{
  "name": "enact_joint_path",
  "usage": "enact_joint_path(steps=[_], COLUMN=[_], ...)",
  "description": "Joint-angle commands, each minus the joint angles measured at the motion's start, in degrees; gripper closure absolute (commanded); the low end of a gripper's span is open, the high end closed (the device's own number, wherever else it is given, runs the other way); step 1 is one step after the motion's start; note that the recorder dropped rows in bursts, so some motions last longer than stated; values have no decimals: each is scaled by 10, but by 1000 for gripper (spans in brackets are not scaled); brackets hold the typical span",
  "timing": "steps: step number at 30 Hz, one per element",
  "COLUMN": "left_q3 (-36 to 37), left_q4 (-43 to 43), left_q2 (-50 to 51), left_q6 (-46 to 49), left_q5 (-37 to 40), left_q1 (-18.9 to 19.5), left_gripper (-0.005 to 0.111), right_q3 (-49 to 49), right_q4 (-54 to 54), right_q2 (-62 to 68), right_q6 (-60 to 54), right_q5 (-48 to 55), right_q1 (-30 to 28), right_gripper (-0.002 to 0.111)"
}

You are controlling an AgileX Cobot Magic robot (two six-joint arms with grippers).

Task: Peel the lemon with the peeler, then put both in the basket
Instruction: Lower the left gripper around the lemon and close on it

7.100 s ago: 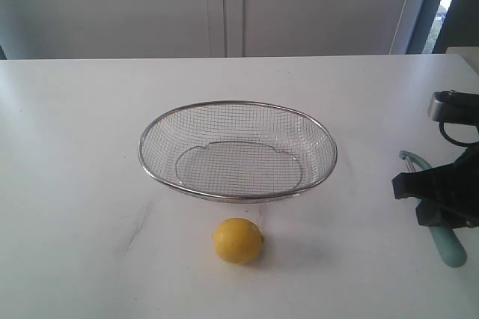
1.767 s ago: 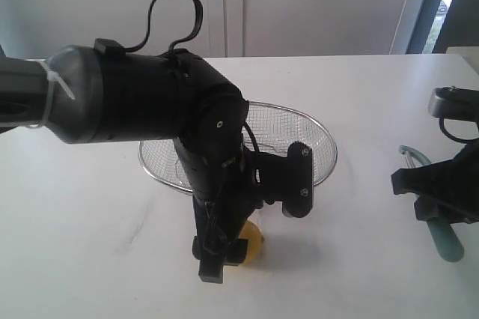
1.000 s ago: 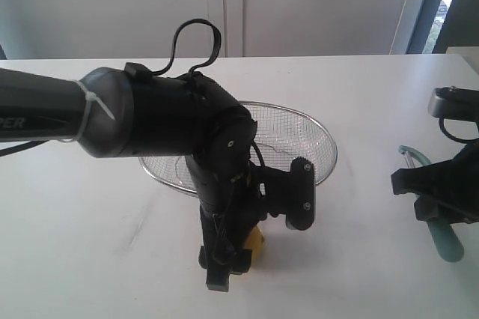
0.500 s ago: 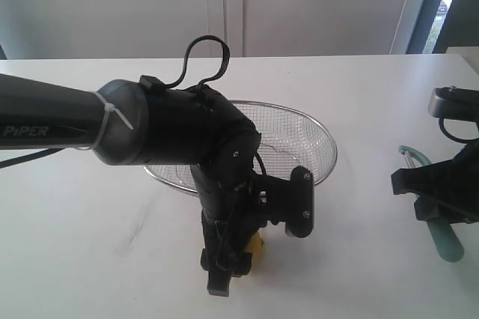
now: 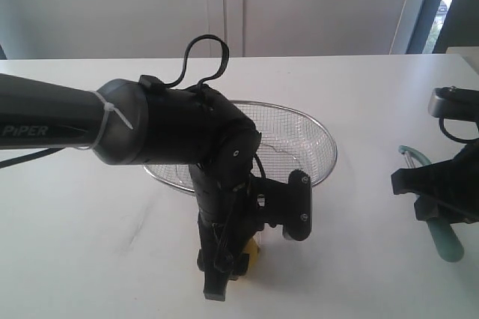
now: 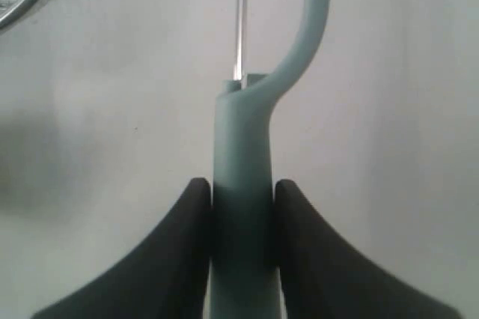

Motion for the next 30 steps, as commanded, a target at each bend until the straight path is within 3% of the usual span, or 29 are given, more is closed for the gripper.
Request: enact_joint_path(steps=[1,30], left_q3=[1,-56], left_q4=[-12,-33], left_q2=[3,-31], left_q6=[-3,-46], left_q5=[40,146], left_q1=[-3,-8], left_gripper=[107,107], right_q3=[2,2], right_q4=[3,4], right_q2=[-4,-4], right_q6=[-7,-7], right_q5=[-6,-7], right_q1=[-1,-1], right_gripper=[108,108])
